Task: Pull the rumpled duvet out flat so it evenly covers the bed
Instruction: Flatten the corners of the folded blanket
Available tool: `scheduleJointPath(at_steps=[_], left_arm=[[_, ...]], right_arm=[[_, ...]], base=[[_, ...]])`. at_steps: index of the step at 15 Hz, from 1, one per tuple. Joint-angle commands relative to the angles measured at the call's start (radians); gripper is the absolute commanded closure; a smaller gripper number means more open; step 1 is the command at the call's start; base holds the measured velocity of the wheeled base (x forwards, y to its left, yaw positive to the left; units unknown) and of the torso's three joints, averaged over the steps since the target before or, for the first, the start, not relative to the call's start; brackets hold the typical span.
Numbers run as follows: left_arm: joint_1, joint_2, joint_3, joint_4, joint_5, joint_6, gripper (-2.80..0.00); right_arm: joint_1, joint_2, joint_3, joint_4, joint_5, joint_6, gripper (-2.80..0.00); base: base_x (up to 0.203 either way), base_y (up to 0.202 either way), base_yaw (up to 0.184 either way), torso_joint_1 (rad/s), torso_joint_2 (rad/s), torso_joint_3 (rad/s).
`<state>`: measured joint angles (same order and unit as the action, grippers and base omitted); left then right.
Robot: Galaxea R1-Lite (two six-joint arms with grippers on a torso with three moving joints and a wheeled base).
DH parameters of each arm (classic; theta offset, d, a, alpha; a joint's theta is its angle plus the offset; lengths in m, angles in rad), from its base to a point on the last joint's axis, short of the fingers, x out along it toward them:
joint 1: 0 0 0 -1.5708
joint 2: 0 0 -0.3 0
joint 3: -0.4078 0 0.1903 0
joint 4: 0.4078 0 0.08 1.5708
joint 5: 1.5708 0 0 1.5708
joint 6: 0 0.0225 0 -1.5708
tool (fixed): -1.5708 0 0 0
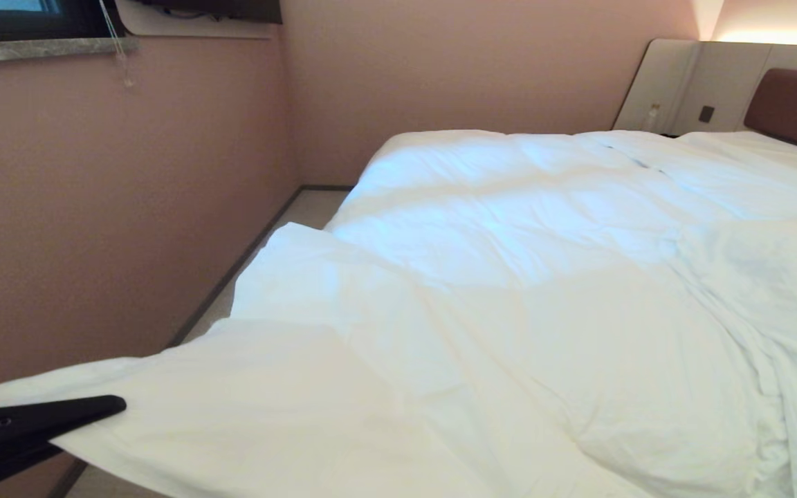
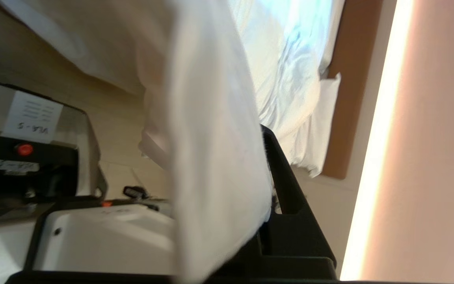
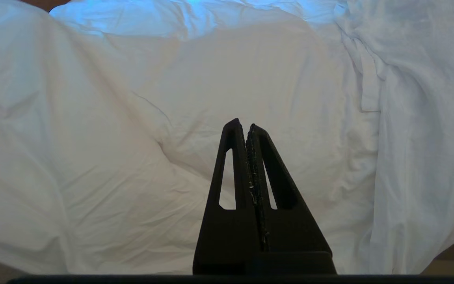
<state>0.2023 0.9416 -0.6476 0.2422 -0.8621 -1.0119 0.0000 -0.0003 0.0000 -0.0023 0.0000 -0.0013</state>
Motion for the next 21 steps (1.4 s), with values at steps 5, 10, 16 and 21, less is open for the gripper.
scheduleJointPath(at_steps=[5,10,16,21], left_arm=[[-0.139,-0.057,0.003,0.046,-0.005,0.036,0.0],[-0.203,-0.015,0.004,0.047,-0.003,0.036,0.0],[-0.216,0.058,-0.029,0.057,0.006,0.038,0.0],[-0.252,0.038,-0.123,0.329,0.006,0.077,0.0]], right_arm=[[0.0,0.0,0.0,-0.001,0.0,0.0,0.0],[0.0,0.0,0.0,-0.001,0.0,0.0,0.0],[0.0,0.0,0.0,-0.001,0.0,0.0,0.0],[0.0,0.0,0.0,-0.001,0.0,0.0,0.0]], base=[[0.0,0.0,0.0,0.0,0.0,0.0],[0.0,0.0,0.0,0.0,0.0,0.0],[0.0,0.0,0.0,0.0,0.0,0.0],[0.0,0.0,0.0,0.0,0.0,0.0]])
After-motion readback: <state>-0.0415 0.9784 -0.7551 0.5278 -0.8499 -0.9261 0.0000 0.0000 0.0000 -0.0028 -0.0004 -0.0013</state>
